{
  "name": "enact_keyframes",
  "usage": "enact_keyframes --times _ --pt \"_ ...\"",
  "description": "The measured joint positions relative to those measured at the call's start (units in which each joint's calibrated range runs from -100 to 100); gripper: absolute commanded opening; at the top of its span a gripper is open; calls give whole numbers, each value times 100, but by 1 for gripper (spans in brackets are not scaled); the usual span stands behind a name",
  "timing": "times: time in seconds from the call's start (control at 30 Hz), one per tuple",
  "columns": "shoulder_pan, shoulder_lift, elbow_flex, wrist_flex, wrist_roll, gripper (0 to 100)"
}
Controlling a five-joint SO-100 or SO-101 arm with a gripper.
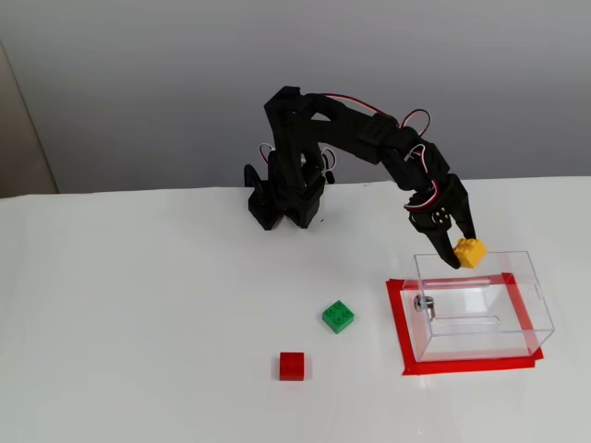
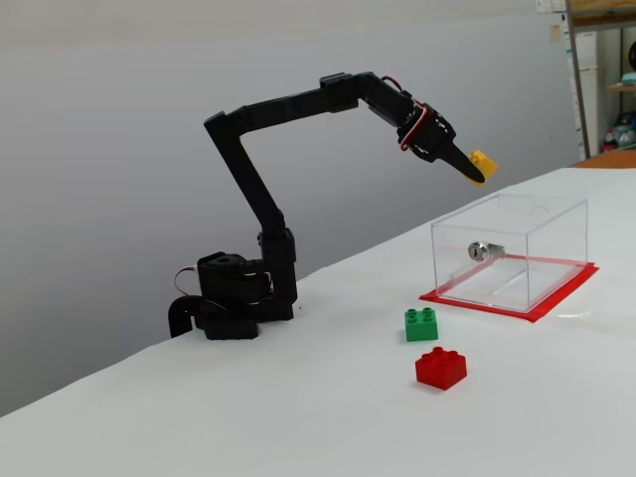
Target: Pick the yellow lego brick and place it into the transparent box
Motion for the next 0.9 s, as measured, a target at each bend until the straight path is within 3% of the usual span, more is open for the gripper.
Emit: enact_keyframes --times 0.37,0.9 --pt "224 1108 -671 -480 0 3" --pt "224 1184 -759 -480 0 3"
